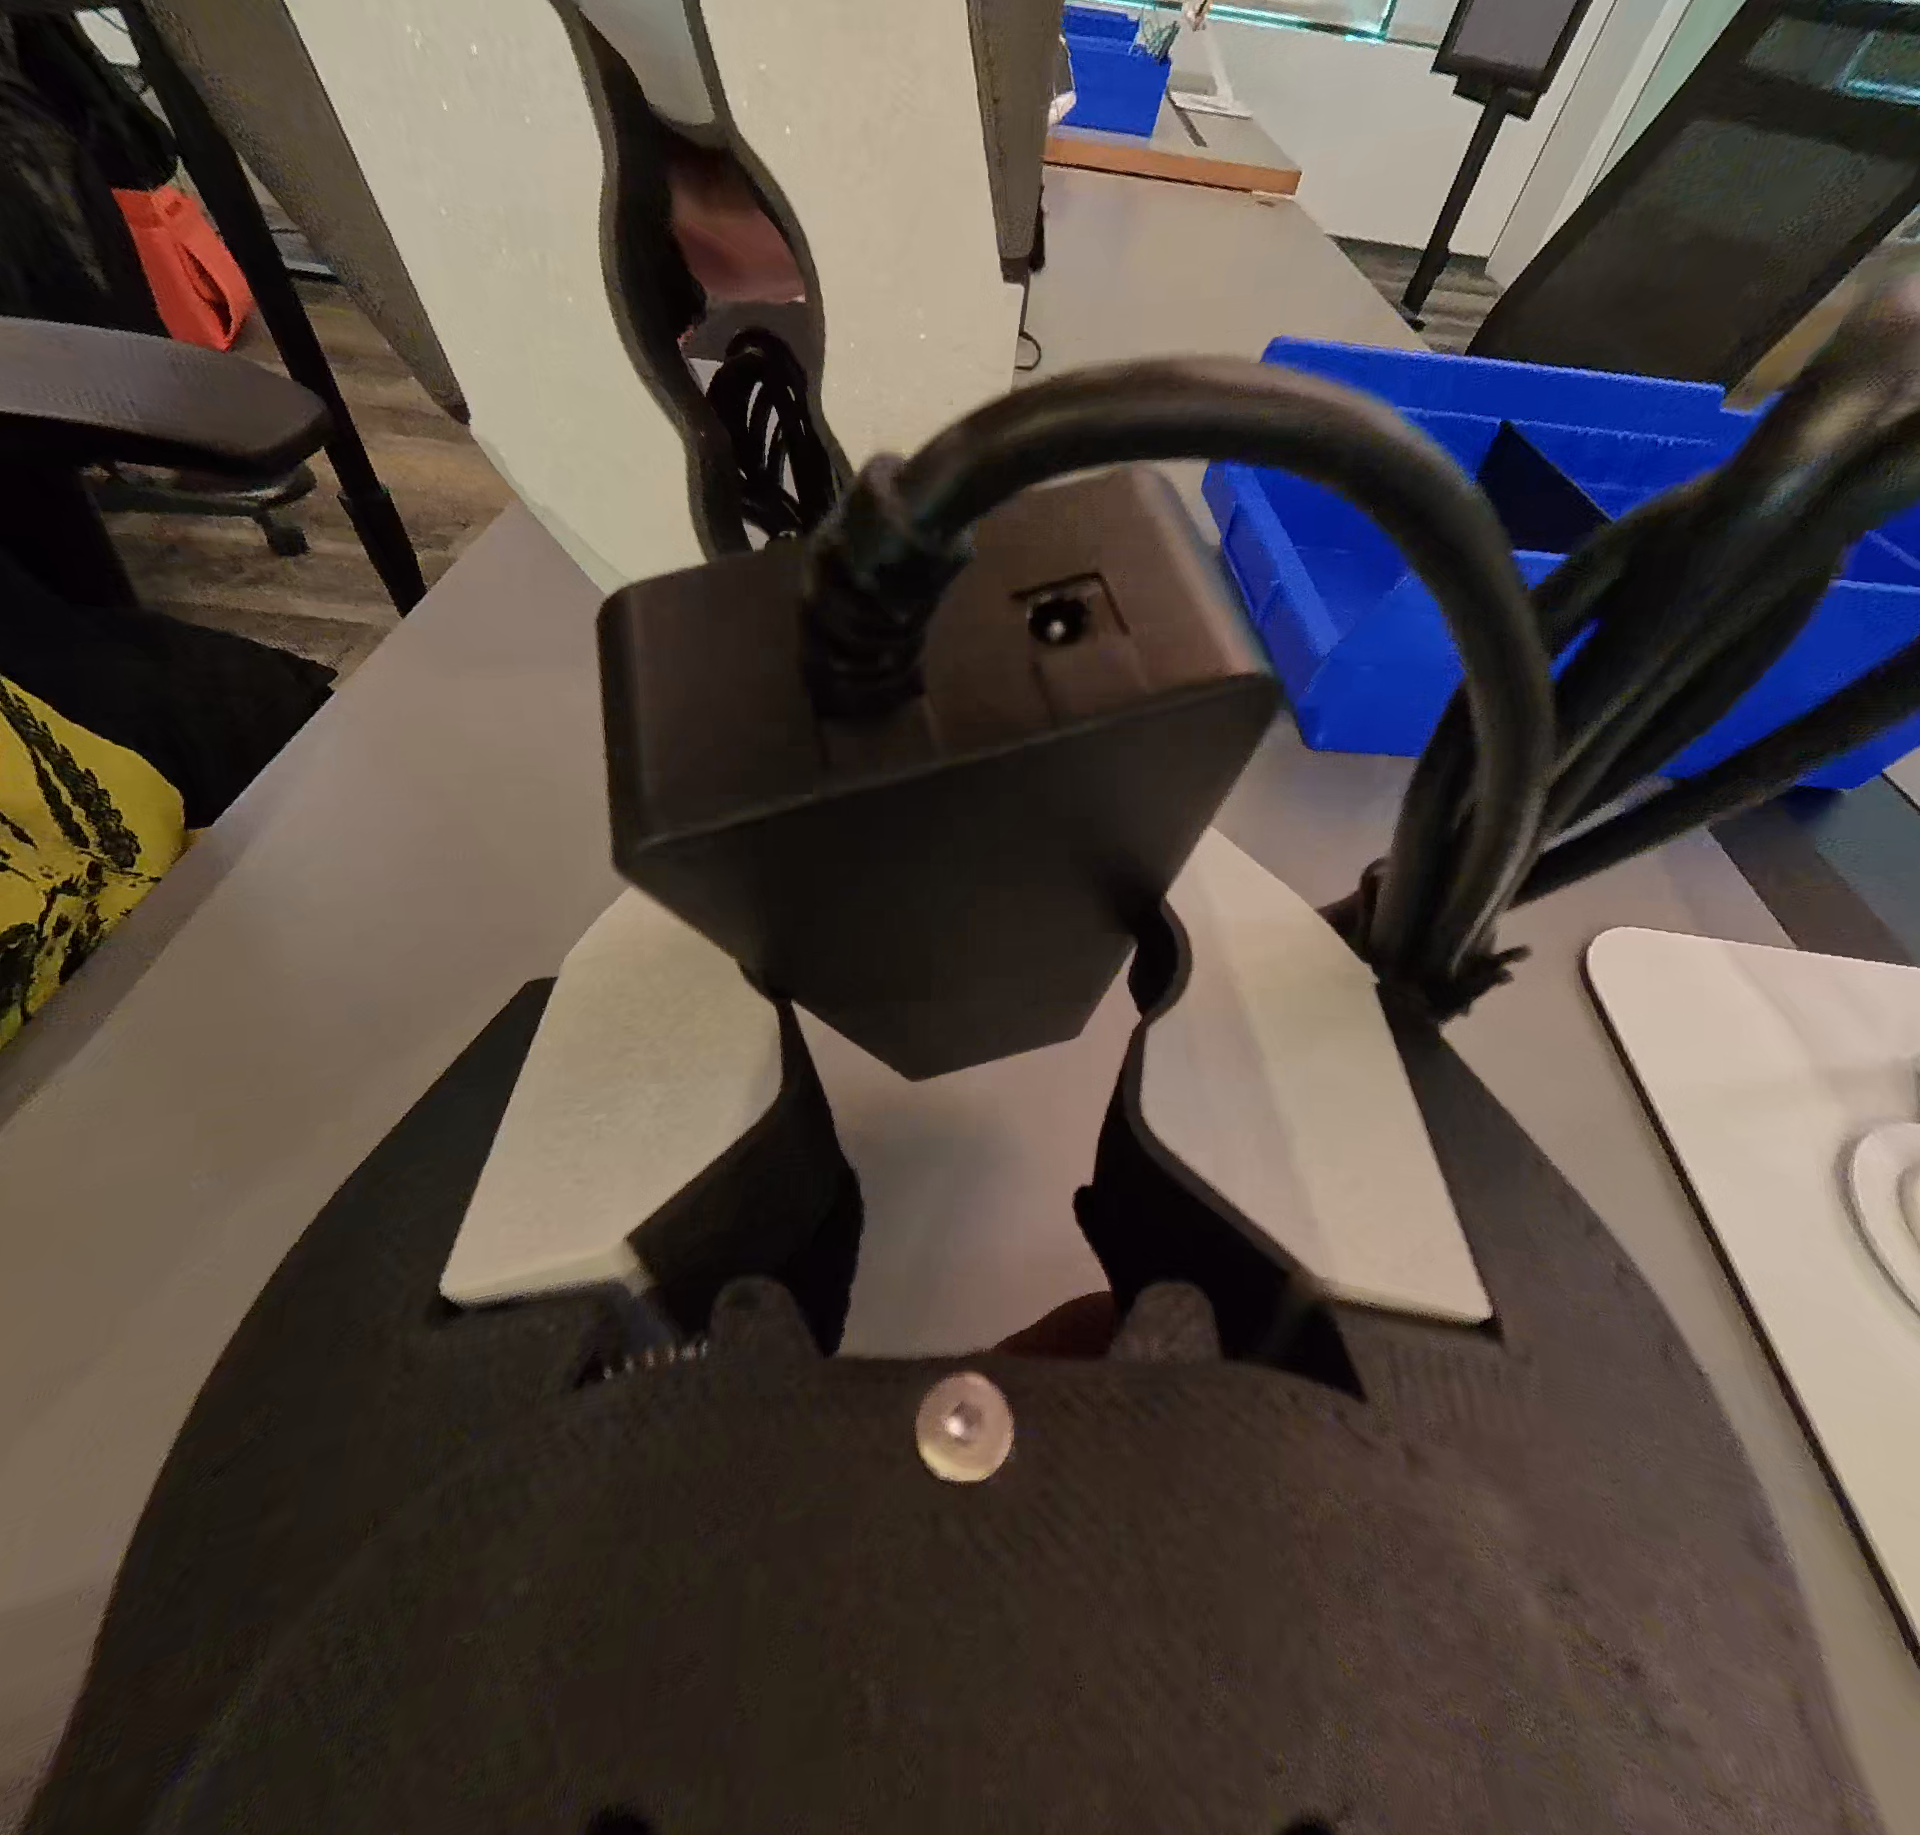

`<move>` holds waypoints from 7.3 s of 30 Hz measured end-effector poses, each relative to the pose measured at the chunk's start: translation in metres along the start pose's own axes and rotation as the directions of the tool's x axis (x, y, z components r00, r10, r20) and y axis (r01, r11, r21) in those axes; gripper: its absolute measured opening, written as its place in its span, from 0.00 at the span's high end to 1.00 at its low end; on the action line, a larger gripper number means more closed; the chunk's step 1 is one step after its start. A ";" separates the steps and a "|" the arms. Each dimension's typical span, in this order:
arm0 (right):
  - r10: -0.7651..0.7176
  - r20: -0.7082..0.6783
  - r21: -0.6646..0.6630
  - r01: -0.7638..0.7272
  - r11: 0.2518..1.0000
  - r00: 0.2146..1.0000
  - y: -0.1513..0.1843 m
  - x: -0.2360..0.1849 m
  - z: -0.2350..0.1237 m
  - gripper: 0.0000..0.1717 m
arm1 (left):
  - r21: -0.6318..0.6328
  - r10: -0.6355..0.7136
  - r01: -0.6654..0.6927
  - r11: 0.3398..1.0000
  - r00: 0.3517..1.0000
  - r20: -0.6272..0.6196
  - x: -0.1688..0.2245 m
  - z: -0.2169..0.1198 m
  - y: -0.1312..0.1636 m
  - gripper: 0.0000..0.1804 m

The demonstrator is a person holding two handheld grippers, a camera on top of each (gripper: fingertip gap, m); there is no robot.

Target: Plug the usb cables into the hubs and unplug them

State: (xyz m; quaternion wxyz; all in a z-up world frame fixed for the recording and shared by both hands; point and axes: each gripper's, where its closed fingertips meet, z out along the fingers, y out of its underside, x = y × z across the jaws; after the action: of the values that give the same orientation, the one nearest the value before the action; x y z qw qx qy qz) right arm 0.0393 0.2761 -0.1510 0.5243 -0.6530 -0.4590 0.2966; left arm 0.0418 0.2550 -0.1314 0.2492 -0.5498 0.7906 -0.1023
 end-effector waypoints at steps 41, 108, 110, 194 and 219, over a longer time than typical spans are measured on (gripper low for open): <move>0.195 0.003 0.093 -0.195 0.976 0.981 0.020 0.025 -0.015 0.63 | 0.079 -0.302 0.292 0.953 0.894 0.330 -0.137 -0.086 0.149 0.81; 0.325 0.092 0.296 -0.337 0.894 0.941 0.019 0.039 -0.043 0.63 | -0.263 -0.040 -0.035 0.964 0.961 -0.273 -0.190 0.088 0.263 0.76; 0.327 0.089 0.295 -0.338 0.894 0.941 0.019 0.039 -0.043 0.63 | -0.251 -0.044 -0.023 0.968 0.965 -0.258 -0.191 0.090 0.260 0.76; 0.328 0.067 0.293 -0.333 0.896 0.942 0.021 0.045 -0.046 0.63 | 0.014 -0.094 0.099 0.995 0.972 -0.216 0.007 0.098 0.109 0.82; 0.374 0.127 0.427 -0.391 0.815 0.919 -0.009 0.049 -0.054 0.63 | 0.345 -0.181 0.062 0.937 0.929 0.324 -0.024 0.051 0.037 0.63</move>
State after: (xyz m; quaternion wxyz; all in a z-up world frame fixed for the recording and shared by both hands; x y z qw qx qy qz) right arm 0.1032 0.2993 -0.1234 0.5803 -0.5891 -0.2481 0.5047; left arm 0.0437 0.2967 -0.1850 0.4673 -0.5584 0.6691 -0.1484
